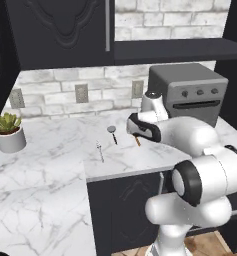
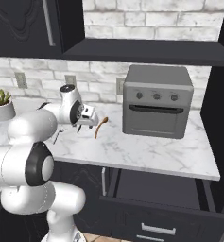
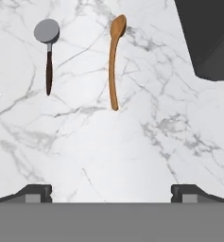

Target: Organize the utensils by type. Pick up the wooden spoons from the counter and place them in the open cabinet. Then pick up the metallic utensils from the counter and place them in the open drawer.

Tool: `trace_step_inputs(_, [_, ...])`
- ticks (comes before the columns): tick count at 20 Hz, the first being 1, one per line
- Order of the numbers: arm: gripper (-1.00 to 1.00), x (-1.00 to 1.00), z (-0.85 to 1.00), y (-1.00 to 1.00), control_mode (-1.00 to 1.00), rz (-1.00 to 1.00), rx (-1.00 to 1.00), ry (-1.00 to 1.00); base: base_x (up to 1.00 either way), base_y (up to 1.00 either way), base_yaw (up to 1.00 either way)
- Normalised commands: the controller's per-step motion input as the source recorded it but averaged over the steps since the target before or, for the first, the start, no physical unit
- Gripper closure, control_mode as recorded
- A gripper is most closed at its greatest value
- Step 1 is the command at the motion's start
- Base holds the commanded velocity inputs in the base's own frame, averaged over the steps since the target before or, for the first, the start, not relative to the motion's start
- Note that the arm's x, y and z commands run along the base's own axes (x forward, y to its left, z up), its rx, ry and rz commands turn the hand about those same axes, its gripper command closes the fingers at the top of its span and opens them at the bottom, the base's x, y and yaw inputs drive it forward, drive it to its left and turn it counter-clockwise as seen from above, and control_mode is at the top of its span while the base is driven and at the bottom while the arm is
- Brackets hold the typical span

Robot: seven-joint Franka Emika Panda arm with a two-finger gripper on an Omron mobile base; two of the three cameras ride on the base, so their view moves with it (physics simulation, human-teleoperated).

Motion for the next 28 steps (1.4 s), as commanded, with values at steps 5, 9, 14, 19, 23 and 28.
trace_step_inputs(5, [-1.0,0.6,-0.35,-0.06,-1.0,-0.05,0.0,0.01,0.0,0.0,0.0])
trace_step_inputs(9, [-1.0,0.57,-0.51,-0.05,-1.0,0.0,0.0,0.07,0.0,0.0,0.0])
trace_step_inputs(14, [-1.0,0.5,-0.39,-0.12,-1.0,0.0,0.0,0.0,0.0,0.0,0.0])
trace_step_inputs(19, [-1.0,0.43,-0.29,-0.02,-1.0,0.0,0.0,0.0,0.0,0.0,0.0])
trace_step_inputs(23, [-1.0,0.45,-0.34,0.0,-1.0,-0.01,0.02,0.0,0.0,0.0,0.0])
trace_step_inputs(28, [-1.0,0.43,-0.27,0.0,-1.0,-0.03,0.0,0.06,0.0,0.0,0.0])
